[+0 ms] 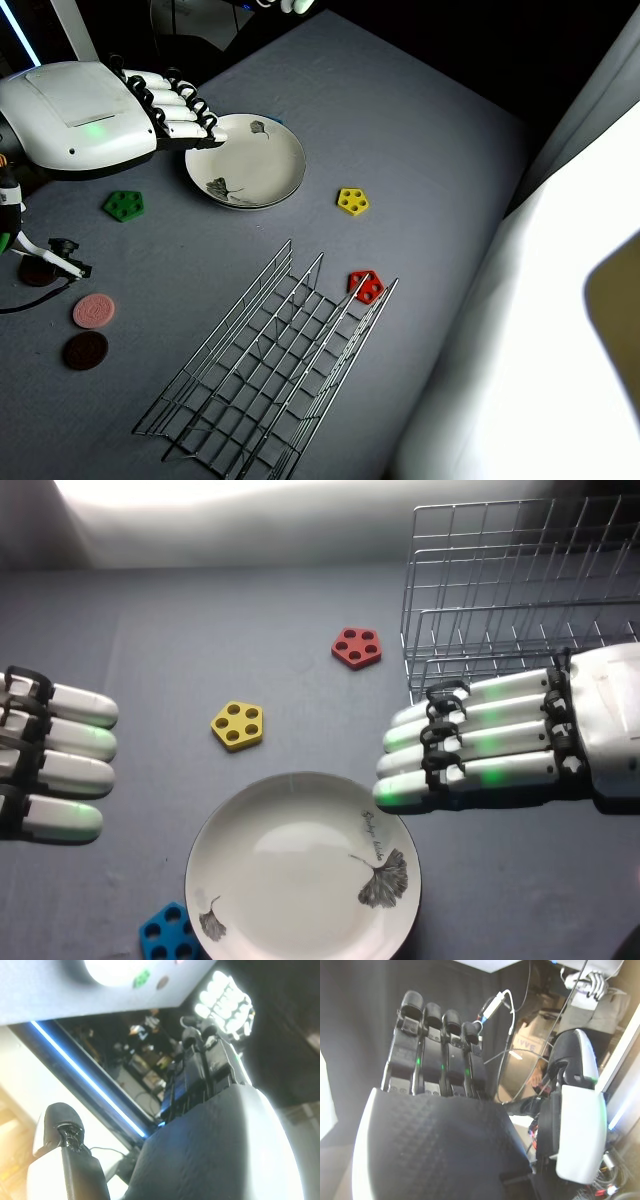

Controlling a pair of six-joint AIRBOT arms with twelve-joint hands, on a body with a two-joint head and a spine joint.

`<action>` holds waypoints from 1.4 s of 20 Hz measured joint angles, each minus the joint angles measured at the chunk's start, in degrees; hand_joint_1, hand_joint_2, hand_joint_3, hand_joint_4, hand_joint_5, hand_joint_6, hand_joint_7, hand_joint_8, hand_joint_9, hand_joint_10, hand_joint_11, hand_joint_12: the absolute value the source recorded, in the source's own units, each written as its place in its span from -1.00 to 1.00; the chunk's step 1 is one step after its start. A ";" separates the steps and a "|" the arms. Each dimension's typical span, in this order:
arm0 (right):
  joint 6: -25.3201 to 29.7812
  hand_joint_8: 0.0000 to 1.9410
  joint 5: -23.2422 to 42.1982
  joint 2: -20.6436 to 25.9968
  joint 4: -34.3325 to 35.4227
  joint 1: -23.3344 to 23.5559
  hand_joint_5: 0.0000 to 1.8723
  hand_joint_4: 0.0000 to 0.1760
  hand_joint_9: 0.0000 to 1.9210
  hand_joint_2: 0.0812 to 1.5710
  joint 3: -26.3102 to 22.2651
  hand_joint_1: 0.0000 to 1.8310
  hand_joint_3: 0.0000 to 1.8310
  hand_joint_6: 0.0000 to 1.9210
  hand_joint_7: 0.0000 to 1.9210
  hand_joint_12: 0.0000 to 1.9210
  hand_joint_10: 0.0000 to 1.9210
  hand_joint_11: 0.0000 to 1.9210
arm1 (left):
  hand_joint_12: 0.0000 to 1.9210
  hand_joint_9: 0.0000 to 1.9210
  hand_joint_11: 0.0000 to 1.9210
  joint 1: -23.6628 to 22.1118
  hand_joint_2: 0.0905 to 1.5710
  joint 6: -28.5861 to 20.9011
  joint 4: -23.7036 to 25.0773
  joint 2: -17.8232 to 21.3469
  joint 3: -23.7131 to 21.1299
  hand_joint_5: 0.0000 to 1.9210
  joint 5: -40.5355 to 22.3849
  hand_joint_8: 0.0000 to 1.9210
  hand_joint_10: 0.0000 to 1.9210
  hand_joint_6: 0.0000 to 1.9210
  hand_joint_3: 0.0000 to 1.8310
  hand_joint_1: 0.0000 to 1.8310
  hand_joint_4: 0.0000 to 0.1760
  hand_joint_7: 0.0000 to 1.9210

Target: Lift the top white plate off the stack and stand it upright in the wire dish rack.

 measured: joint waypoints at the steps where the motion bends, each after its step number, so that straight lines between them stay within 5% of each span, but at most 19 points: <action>1: -0.02 -0.99 0.13 0.00 0.39 0.00 -0.95 -1.00 -0.92 0.00 0.02 -0.88 -1.00 -0.99 -0.93 -0.96 -0.99 -0.94 | -1.00 -1.00 -1.00 -0.02 0.04 0.02 -0.17 0.02 0.02 -1.00 0.22 -1.00 -1.00 -1.00 -0.99 -0.93 -1.00 -1.00; 18: -0.04 -0.99 -0.22 -0.72 0.74 -0.85 -0.97 -1.00 -0.95 0.01 1.51 -0.85 -1.00 -0.99 -0.97 -0.98 -0.99 -0.94 | -0.99 -0.99 -0.98 -0.35 0.03 0.07 4.85 -1.36 4.55 -1.00 0.37 -0.99 -1.00 -1.00 -1.00 -0.88 -1.00 -0.98; 28: -0.04 -1.00 -0.26 -0.72 0.66 -0.76 -0.99 -1.00 -0.94 0.03 0.66 -0.92 -0.99 -1.00 -0.96 -0.99 -0.99 -0.91 | -0.99 -0.97 -0.98 -2.21 0.05 0.24 10.14 -3.23 0.44 -0.98 6.97 -0.99 -0.99 -0.99 -1.00 -0.89 -1.00 -0.96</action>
